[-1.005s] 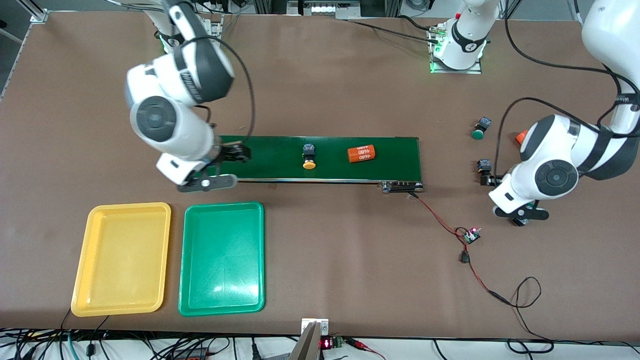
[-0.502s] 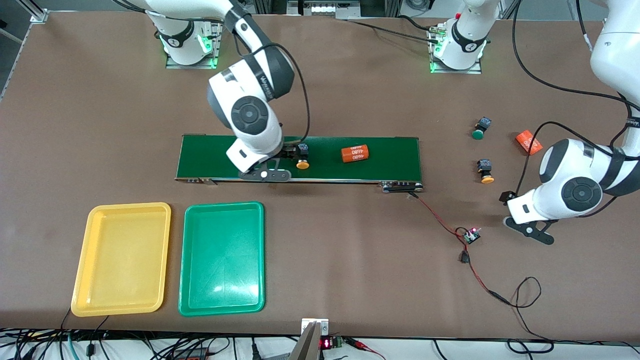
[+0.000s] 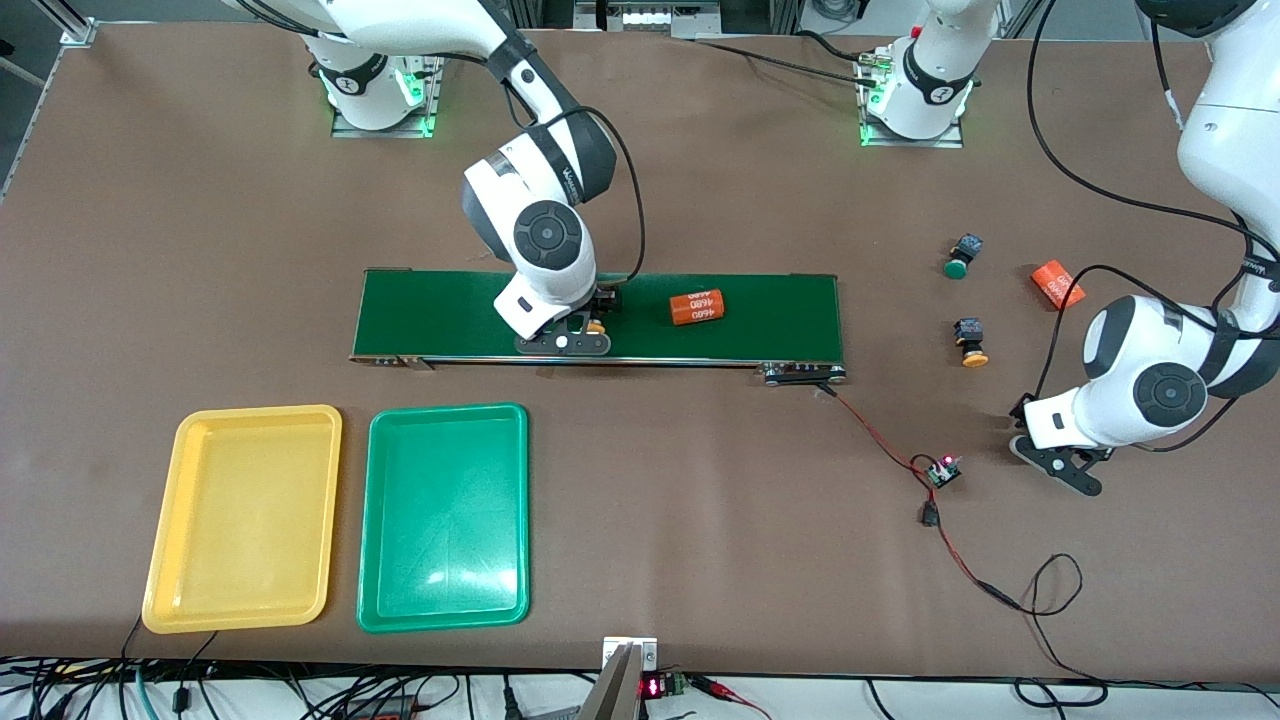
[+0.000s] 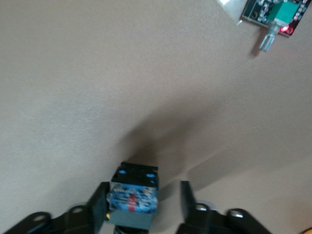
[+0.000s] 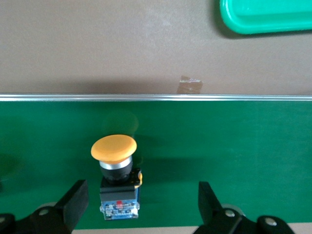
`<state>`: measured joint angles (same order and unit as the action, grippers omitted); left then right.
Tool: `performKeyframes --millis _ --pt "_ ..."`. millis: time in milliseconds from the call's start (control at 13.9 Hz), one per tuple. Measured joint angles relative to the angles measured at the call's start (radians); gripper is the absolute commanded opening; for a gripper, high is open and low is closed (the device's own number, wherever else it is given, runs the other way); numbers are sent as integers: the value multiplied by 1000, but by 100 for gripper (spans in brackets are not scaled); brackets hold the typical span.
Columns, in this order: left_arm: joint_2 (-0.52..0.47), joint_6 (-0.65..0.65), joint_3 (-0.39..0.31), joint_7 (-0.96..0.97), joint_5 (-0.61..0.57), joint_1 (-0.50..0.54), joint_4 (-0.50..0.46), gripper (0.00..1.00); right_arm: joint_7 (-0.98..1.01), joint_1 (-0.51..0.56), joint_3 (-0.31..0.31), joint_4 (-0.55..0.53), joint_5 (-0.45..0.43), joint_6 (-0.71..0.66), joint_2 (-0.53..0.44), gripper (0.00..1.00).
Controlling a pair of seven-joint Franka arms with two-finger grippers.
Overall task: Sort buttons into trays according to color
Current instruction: 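Carry the yellow button over the yellow tray while the left gripper places a button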
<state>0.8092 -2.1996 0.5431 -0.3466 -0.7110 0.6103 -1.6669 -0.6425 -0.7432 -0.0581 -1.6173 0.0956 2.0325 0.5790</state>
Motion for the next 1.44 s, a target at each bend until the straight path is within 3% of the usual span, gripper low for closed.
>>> performKeyframes --millis 72,287,431,502,646,861,1076,1292,1435 --pt "6 0 -2 0 0 0 0 20 -2 -2 0 -7 0 4 0 100" --pt "5 4 2 -2 0 3 3 18 -3 -4 0 -22 0 16 0 97" --pt "4 19 14 -2 0 4 7 18 -4 -4 -1 -49 0 48 0 84" --pt "3 55 42 -1 0 7 13 18 -4 -4 -1 -65 0 63 0 58" --pt "-3 176 141 40 8 11 35 18 -4 -4 -3 -91 0 86 0 24" --pt "-14 361 297 224 52 5 64 19 -4 -2 -11 -94 0 86 -12 6" --pt "-16 440 399 420 157 -10 61 19 -4 5 -22 -92 0 53 -71 1" --pt "-15 444 423 587 286 -68 47 19 -4 43 -33 -83 -2 35 -123 1" --pt "-11 444 425 743 304 -144 34 19 3 121 -39 -64 -6 12 -149 1"
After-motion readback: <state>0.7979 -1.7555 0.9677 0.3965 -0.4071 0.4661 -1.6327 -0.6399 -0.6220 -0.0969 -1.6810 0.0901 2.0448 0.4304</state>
